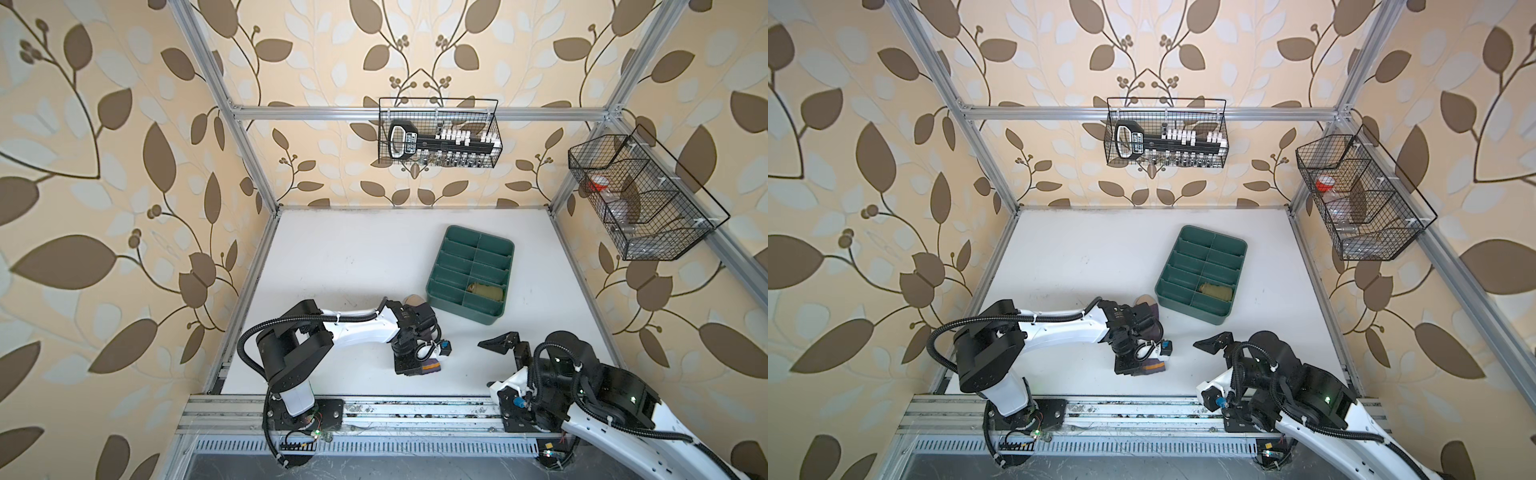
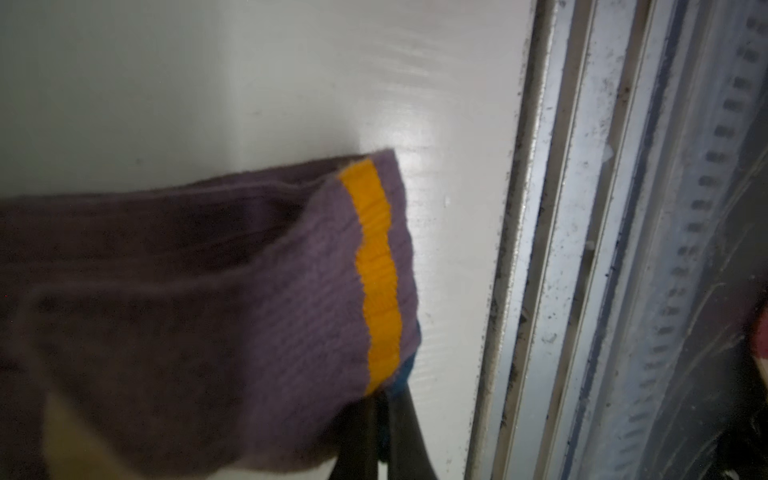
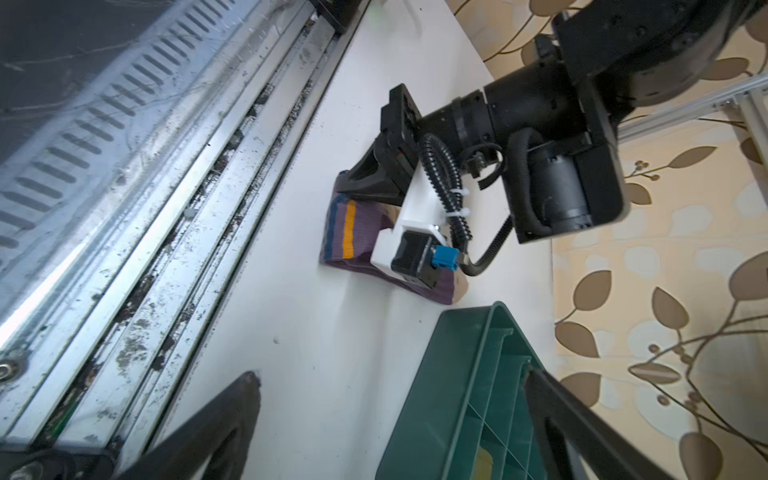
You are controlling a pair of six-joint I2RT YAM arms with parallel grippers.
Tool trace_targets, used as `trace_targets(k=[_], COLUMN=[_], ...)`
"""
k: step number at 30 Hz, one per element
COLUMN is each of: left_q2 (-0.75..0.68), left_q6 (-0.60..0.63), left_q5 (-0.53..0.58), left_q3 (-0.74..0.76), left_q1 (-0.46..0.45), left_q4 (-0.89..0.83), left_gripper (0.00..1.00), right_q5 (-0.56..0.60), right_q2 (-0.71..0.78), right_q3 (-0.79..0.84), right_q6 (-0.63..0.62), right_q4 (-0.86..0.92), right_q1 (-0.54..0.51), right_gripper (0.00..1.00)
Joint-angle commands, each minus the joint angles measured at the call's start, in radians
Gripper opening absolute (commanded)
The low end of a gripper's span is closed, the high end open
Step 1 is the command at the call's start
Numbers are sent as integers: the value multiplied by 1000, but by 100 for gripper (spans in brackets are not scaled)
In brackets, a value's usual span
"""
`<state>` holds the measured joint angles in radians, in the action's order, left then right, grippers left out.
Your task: Roll the socks
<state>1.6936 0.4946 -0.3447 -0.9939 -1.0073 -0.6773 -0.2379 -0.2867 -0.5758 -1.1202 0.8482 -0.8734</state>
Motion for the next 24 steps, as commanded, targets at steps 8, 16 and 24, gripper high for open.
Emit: trace_targets(k=[8,16,24], left_q2=[-245,-739,-1116], left_q6=[33,12,-84], left_q5=[306,453,797], left_q3=[129,195,294], left_q1=[27,81,82], left_q4=[94,290,561], left_gripper=[99,99,99], right_q5=[316,210,65], right_q2=[-53,-253,-517], right_q3=[15,-105,-194], right_q6=[755,1359,1964], right_q4=[-396,-417,-634], right_q1=[-96,93,329], right_gripper=[100,100,100])
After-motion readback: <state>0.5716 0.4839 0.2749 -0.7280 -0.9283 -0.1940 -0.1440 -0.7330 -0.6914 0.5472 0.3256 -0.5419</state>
